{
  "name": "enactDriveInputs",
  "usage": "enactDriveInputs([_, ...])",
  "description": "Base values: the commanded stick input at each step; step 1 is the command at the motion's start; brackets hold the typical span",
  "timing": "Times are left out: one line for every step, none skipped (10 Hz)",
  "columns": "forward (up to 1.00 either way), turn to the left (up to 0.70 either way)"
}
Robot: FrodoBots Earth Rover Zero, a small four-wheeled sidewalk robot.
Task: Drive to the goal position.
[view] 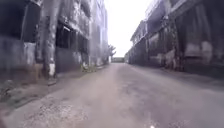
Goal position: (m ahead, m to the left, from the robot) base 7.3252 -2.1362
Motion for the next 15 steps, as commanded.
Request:
enactDriveInputs([0.5,0.0])
enactDriveInputs([0.5,0.0])
enactDriveInputs([0.5,0.0])
enactDriveInputs([0.5,0.0])
enactDriveInputs([0.5,0.0])
enactDriveInputs([0.5,0.0])
enactDriveInputs([0.5,0.0])
enactDriveInputs([0.5,0.0])
enactDriveInputs([0.5,0.0])
enactDriveInputs([0.5,0.0])
enactDriveInputs([0.5,0.0])
enactDriveInputs([0.5,0.0])
enactDriveInputs([0.5,0.0])
enactDriveInputs([0.5,0.0])
enactDriveInputs([0.5,0.0])
